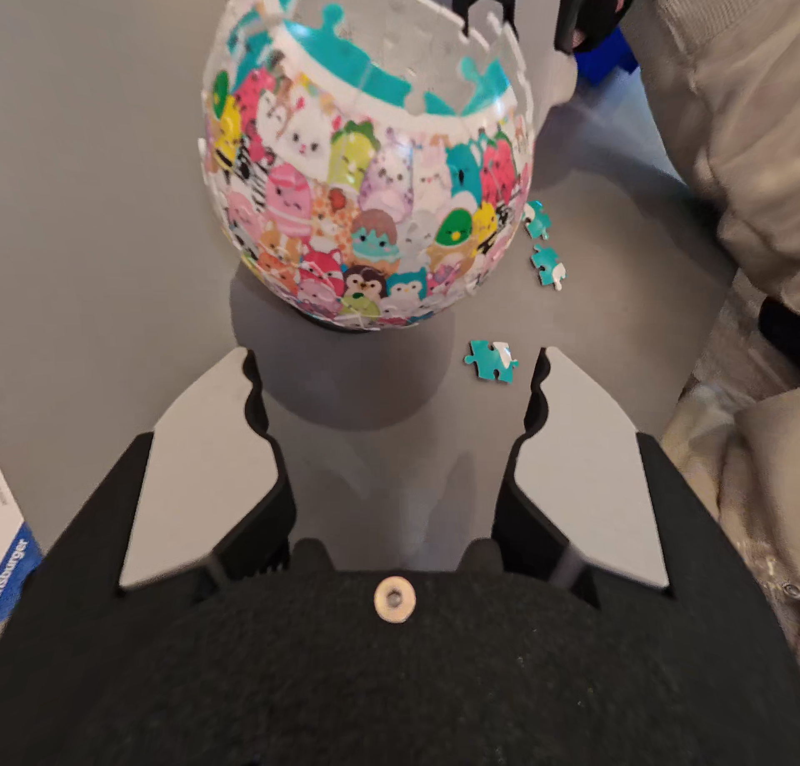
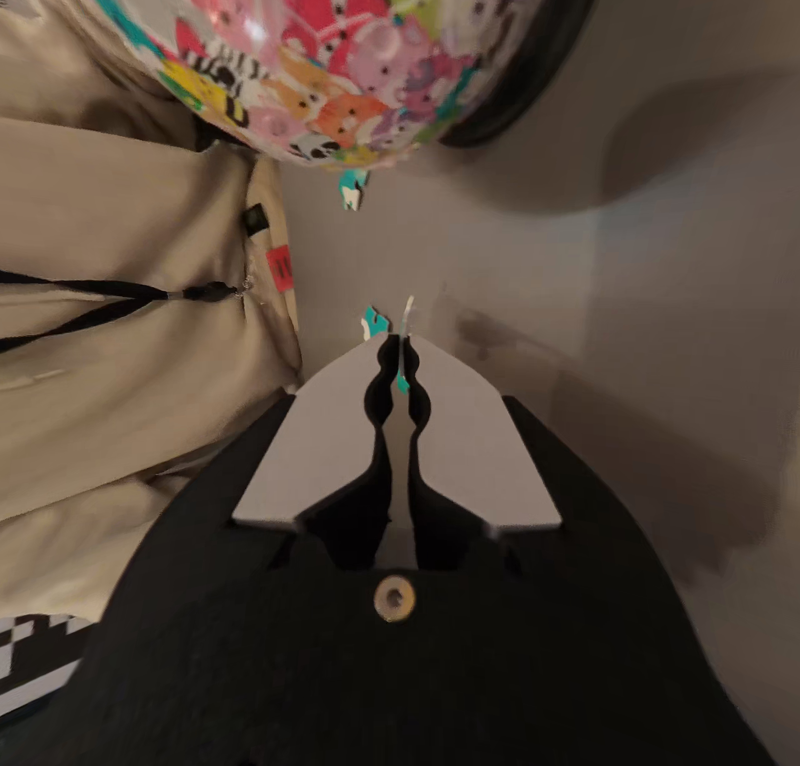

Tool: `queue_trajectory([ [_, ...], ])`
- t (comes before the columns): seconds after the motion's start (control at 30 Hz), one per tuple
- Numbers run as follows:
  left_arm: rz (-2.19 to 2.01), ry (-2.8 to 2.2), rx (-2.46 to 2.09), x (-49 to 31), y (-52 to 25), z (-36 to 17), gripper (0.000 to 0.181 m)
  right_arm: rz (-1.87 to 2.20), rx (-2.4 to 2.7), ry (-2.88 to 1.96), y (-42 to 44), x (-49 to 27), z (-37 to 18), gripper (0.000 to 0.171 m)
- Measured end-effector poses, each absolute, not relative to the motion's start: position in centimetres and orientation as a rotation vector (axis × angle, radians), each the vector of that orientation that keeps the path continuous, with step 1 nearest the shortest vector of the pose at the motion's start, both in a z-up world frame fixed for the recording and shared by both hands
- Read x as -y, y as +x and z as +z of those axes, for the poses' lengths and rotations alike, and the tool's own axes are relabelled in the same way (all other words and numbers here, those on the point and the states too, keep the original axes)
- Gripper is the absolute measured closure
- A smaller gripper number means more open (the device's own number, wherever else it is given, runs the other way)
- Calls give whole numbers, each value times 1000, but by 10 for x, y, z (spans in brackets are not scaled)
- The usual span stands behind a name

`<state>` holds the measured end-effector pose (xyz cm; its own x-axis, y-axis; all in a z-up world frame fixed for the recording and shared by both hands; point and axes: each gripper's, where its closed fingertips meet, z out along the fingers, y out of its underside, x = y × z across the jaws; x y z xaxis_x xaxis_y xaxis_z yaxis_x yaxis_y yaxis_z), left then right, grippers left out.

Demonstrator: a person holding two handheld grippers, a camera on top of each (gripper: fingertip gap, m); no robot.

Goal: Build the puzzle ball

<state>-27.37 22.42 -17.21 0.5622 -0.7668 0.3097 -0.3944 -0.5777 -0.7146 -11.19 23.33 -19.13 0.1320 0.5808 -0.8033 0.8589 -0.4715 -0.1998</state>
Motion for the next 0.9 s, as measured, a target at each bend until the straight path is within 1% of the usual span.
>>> queue_trajectory([
  [0.1,-862,-2220,-952,-220,-267,-177,65,-1200,-1426,2153,-115,-229,-208,169],
  [0.23,-925,-2246,-941,-222,-257,-179,65,-1217,-1492,2164,-121,-228,-214,166],
  [0.3,-944,-2264,-905,-225,-251,-176,65,-1239,-1573,2201,-126,-236,-212,144],
  [0.37,-947,-2287,-864,-230,-248,-175,64,-1376,-1693,2252,-140,-251,-196,129],
  [0.4,-952,-2296,-846,-233,-247,-175,63,-1451,-1779,2279,-149,-261,-187,117],
  [0.43,-959,-2304,-833,-235,-245,-175,62,-1524,-1857,2298,-157,-268,-179,100],
  [0.47,-963,-2310,-826,-237,-244,-175,61,-1571,-1905,2305,-163,-272,-173,90],
  [0.57,-976,-2320,-809,-240,-242,-174,62,-1663,-1960,2250,-175,-269,-165,64],
  [0.6,-979,-2319,-809,-240,-242,-174,62,-1663,-1963,2246,-178,-268,-166,57],
  [0.67,-980,-2320,-805,-241,-243,-175,66,-1640,-1968,2236,-183,-264,-170,52],
  [0.77,-984,-2323,-789,-244,-244,-175,66,-1618,-2004,2213,-189,-258,-170,48],
  [0.9,-975,-2333,-784,-249,-243,-178,64,-1562,-2062,2321,-195,-265,-167,48],
])
